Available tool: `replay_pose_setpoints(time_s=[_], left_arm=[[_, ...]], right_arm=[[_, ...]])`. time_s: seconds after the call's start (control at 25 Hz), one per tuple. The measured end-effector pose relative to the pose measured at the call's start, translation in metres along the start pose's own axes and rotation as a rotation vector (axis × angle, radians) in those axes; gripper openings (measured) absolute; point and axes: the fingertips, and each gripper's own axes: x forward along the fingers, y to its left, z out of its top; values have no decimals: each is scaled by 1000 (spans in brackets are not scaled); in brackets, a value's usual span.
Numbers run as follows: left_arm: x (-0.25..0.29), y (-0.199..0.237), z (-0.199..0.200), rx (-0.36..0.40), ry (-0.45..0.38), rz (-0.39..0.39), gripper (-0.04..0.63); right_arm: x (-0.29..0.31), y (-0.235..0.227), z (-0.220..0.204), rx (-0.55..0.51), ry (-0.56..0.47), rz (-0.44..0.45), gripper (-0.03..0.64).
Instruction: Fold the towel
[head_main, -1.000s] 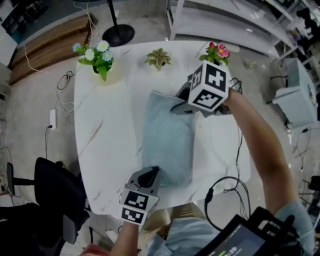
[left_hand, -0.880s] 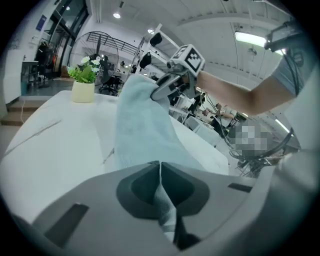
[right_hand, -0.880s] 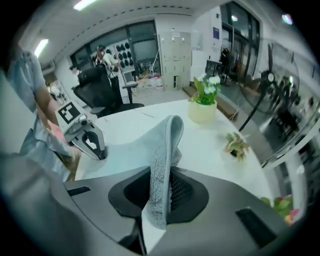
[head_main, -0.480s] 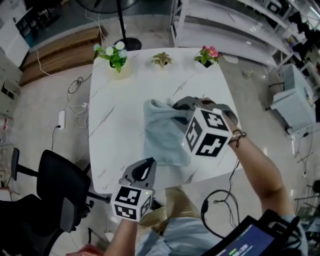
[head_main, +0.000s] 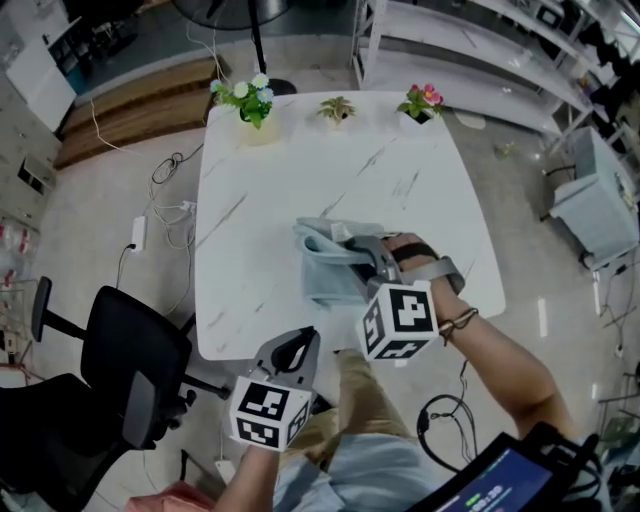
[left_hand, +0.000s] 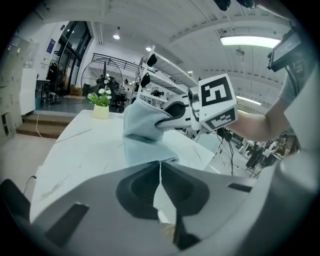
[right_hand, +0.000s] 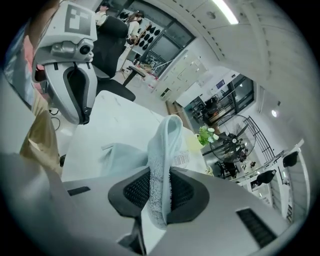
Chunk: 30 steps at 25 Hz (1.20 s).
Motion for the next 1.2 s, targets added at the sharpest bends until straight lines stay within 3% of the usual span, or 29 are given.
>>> replay_pose_setpoints(time_s=[0.36,0.6,0.72,0.96,1.2], left_arm=[[-16,3,-17,8,26,15,15],[-10,1,-28,11,47,3,15],[-7,-3,-30,13,54,-7,15],[-3,-9,-26,22,47,-16,15],[-7,-15,-14,25,26,-23,15]], right_arm=[[21,50,-14,-53,29,-29,81],[41,87,-31,-72,60,17,87],[42,87,-29,-29,43,22,95],[22,84,-20,25,-6,90,195],[-28,77,-6,11,-89,154,210]])
